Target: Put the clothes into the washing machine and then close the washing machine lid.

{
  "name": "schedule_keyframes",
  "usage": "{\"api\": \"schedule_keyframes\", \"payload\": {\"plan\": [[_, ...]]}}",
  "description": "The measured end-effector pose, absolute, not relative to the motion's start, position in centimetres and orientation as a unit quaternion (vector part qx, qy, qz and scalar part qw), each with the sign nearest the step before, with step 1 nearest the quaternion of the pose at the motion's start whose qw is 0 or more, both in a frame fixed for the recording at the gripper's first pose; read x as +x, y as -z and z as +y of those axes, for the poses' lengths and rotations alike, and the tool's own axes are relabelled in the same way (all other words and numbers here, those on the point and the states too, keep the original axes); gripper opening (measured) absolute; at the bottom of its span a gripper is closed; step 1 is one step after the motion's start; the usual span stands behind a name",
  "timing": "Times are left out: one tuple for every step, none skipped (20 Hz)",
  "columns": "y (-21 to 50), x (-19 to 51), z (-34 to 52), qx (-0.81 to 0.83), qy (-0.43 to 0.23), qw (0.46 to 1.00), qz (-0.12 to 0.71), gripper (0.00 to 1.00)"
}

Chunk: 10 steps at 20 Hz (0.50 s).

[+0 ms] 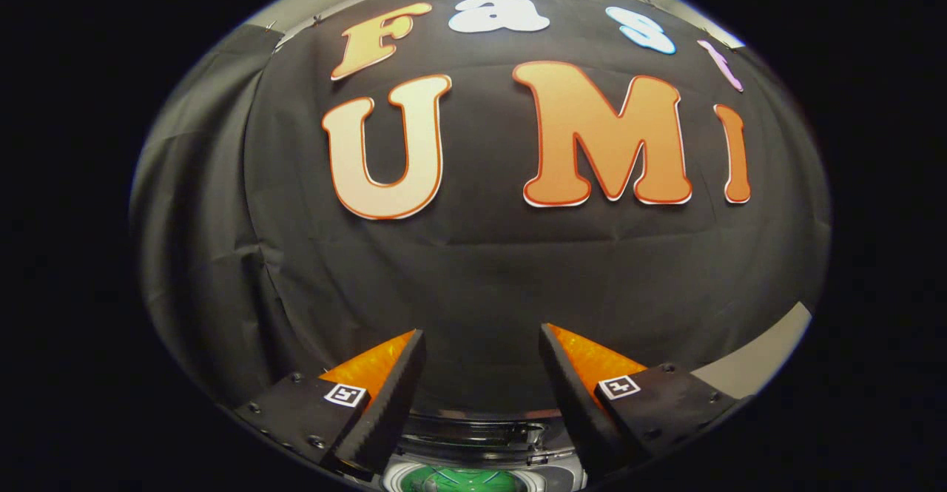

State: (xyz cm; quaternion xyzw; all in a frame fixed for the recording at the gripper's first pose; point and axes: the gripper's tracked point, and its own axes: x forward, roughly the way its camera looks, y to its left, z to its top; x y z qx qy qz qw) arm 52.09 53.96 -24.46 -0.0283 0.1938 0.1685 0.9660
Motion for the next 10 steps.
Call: {"api": "schedule_keyframes", "payload": {"plan": [[25.3,52.6,54.1,-0.031,-0.168,0.964,0.203,0.98],[26.3,53.2,54.2,-0.035,-0.166,0.963,0.211,0.98],[27.5,53.7,54.2,-0.037,-0.163,0.961,0.220,0.98],[28.6,54.1,54.3,-0.040,-0.160,0.959,0.229,0.98],[29.6,54.2,54.2,-0.044,-0.156,0.957,0.238,0.99],[30.4,54.5,54.1,-0.046,-0.154,0.956,0.244,0.99],[31.2,54.5,54.0,-0.048,-0.150,0.955,0.250,0.99],[32.2,54.7,53.9,-0.049,-0.145,0.954,0.256,0.99],[33.2,54.5,53.6,-0.050,-0.140,0.952,0.266,0.99],[34.5,54.1,53.3,-0.050,-0.143,0.945,0.289,0.99]]}}
